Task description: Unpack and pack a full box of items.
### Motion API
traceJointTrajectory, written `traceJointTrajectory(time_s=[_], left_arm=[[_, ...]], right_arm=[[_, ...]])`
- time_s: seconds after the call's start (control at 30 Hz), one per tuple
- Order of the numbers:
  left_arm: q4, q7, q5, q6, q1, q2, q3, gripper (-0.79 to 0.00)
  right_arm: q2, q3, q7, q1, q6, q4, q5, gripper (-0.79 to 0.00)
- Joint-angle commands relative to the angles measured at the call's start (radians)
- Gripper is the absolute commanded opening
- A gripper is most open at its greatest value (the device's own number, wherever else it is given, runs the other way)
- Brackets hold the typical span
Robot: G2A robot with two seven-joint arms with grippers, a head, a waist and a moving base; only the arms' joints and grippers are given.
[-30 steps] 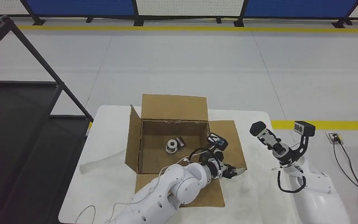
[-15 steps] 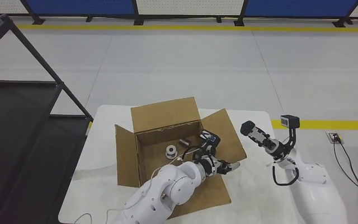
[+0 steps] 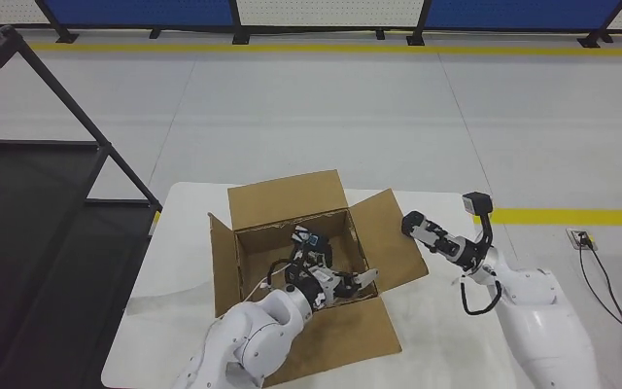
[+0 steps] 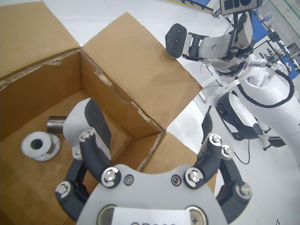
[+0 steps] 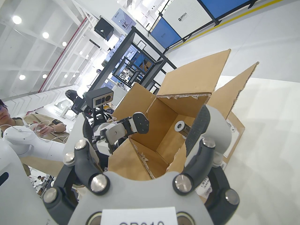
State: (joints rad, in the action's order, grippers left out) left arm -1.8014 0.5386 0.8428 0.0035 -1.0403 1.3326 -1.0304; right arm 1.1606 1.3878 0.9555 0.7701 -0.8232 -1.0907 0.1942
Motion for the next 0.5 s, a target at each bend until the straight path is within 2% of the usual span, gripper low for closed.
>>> traceJointTrajectory(time_s=[0.0,0.2,0.47], left_arm=[[-0.055,0.004,0.010,-0.009,-0.068,-0.013,-0.059,0.000],[-0.154,-0.003,0.052,-0.034,-0.205,-0.038,-0.173,0.000],[-0.203,-0.039,0.078,-0.056,-0.348,-0.057,-0.271,0.000]], right_arm=[[-0.002,-0.010,-0.005,-0.005,0.019,-0.011,-0.032,0.000],[-0.007,-0.037,-0.032,-0.024,0.098,-0.031,-0.143,0.000],[-0.010,-0.077,-0.049,-0.048,0.187,-0.009,-0.237,0.000]])
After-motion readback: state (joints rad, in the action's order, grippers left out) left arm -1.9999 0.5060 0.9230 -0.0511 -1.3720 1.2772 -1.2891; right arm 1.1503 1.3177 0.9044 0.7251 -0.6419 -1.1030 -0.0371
